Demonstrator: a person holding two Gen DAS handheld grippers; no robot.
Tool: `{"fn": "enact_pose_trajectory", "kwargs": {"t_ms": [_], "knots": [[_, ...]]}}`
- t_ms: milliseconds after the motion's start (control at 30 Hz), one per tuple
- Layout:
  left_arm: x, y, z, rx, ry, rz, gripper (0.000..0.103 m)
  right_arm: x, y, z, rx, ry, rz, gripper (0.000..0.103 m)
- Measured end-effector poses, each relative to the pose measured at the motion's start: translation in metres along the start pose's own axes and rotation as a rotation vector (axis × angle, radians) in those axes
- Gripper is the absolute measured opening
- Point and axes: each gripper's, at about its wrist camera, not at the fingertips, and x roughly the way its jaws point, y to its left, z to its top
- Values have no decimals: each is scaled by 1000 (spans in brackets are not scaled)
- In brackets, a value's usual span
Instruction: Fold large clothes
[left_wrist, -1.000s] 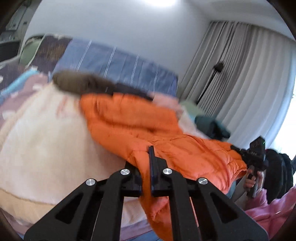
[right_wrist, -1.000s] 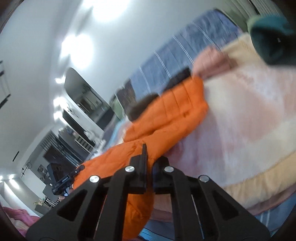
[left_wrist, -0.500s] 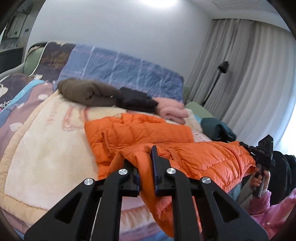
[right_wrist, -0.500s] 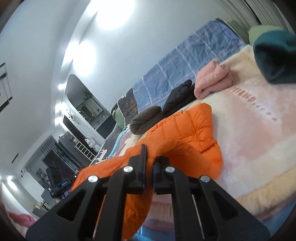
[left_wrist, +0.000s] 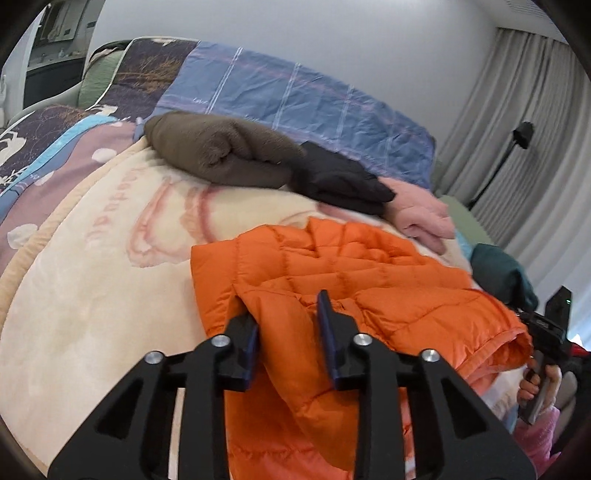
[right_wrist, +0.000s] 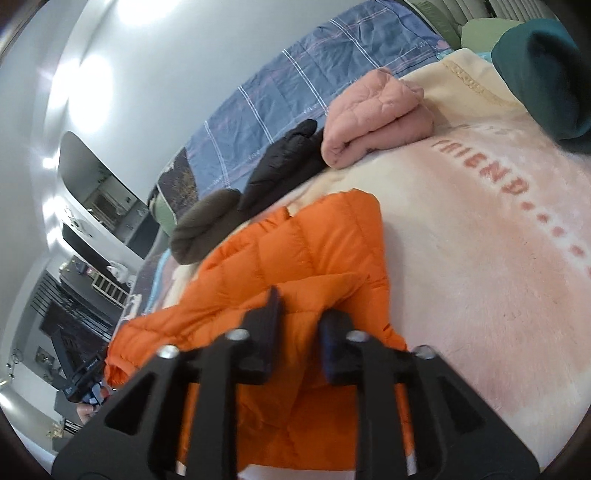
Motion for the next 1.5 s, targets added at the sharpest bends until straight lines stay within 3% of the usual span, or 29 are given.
{"fn": "enact_pose_trajectory", "kwargs": {"t_ms": [67, 133, 167, 200, 233, 300, 433, 567, 667, 833, 933, 1000, 1067, 1167, 1233, 1300, 1367, 1500], "knots": [[0, 3, 4, -6, -1, -7, 31, -6, -3, 0, 0, -29, -18, 68], [-9, 8, 9, -18, -32, -22, 35, -22, -3, 2, -23, -83, -33, 70], [-21, 12, 12, -33, -65, -32, 46, -29, -2, 2, -36, -102, -35, 70], [-31, 14, 14, -49, -106, -23, 70, -42, 0, 2, -58, -137, -37, 70], [-45, 16, 15, -63, -160, 4, 75, -49, 1, 2, -76, -158, -40, 72], [-76, 19, 16, -58, -268, 37, 77, -67, 9, -5, -146, -198, -51, 74], [-111, 12, 3, 16, -318, 6, 77, -81, 33, -29, -373, -191, -98, 81], [-122, -21, -26, 248, -244, 24, 78, -79, 56, -51, -587, -122, -146, 84], [-113, -41, -50, 410, -147, 90, 78, -64, 62, -61, -680, -44, -197, 87], [-61, -51, -75, 542, 7, 215, 81, -21, 64, -71, -774, 24, -307, 87], [-30, -54, -66, 594, -8, 343, 81, -8, 73, -61, -797, -34, -312, 87], [-26, -57, -49, 588, -64, 342, 81, -8, 79, -47, -779, -88, -288, 87], [-28, -58, -26, 553, -122, 287, 82, -7, 82, -21, -706, -141, -263, 88], [-20, -47, 13, 448, -160, 256, 88, 10, 68, 20, -532, -134, -305, 89], [-6, -35, 34, 354, -143, 251, 88, 29, 48, 43, -386, -90, -344, 89], [9, -19, 49, 258, -110, 221, 88, 43, 33, 52, -291, -37, -303, 89], [22, -10, 54, 216, -67, 176, 88, 50, 30, 52, -278, -10, -248, 88], [49, -2, 50, 209, 29, 114, 88, 61, 36, 50, -357, -5, -220, 88]]}}
